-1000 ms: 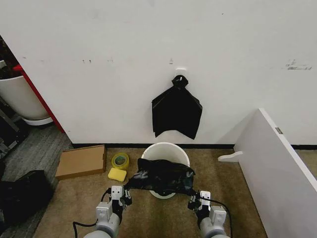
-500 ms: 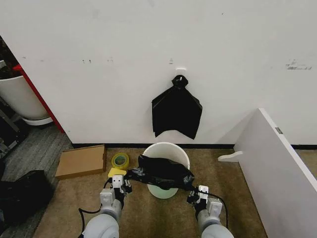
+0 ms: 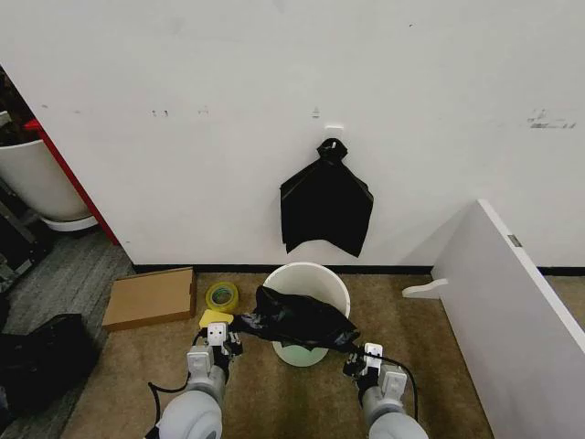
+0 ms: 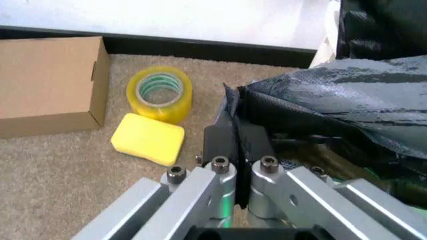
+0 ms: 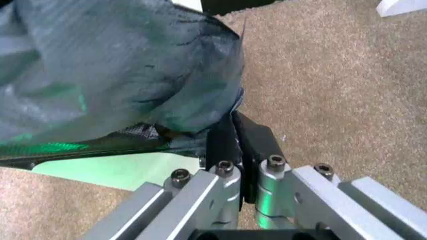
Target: Place the garbage bag over the trash bin.
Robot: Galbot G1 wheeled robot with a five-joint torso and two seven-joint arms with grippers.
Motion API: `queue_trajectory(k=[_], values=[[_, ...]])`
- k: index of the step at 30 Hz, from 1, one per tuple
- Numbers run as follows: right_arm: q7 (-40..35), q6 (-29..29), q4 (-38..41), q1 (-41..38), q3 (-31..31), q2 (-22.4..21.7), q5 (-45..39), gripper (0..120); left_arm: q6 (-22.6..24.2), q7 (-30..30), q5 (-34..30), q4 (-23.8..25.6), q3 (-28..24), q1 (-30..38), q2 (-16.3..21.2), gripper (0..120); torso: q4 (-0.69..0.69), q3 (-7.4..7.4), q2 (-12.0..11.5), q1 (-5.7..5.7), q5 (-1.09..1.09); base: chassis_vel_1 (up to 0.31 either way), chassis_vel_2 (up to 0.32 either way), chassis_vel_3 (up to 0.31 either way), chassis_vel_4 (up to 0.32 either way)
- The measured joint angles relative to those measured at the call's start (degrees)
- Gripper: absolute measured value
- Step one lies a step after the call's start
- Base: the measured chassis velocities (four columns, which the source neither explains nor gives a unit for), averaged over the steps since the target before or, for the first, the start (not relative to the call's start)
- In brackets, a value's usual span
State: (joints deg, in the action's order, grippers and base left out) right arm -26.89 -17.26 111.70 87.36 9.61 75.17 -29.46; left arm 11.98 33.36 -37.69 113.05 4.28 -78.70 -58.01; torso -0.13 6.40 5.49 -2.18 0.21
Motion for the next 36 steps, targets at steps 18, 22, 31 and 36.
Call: queue_trajectory(k=[18,22,31,36], values=[[0.9,2.2,5.8,6.8,-0.1,-1.9,6.0,21,0.2,-0.5,2.1,5.5,1.5,-5.8,1.0,31,-0.01,-0.01,0.0,0.01,0.0,0.0,0.0,0.0,0.0],[1.8,2.2,9.4,10.7,-0.2,-3.2,8.1,40,-0.4,-0.8,3.5,8.1,2.1,-10.2,1.5,50,0.0,-0.01,0.0,0.01,0.01,0.0,0.0,0.0,0.0],[5.0,4.4,13.0,15.2,-0.1,-5.1,13.3,69,-4.3,-1.3,6.3,11.1,2.7,-15.2,1.7,78,0.0,-0.01,0.0,0.01,0.01,0.0,0.0,0.0,0.0],[12.4,6.6,19.8,19.1,4.0,-7.3,16.9,89,-11.3,-3.1,8.4,12.5,2.9,-17.9,0.3,98,0.0,-0.01,0.0,0.01,0.01,0.0,0.0,0.0,0.0]])
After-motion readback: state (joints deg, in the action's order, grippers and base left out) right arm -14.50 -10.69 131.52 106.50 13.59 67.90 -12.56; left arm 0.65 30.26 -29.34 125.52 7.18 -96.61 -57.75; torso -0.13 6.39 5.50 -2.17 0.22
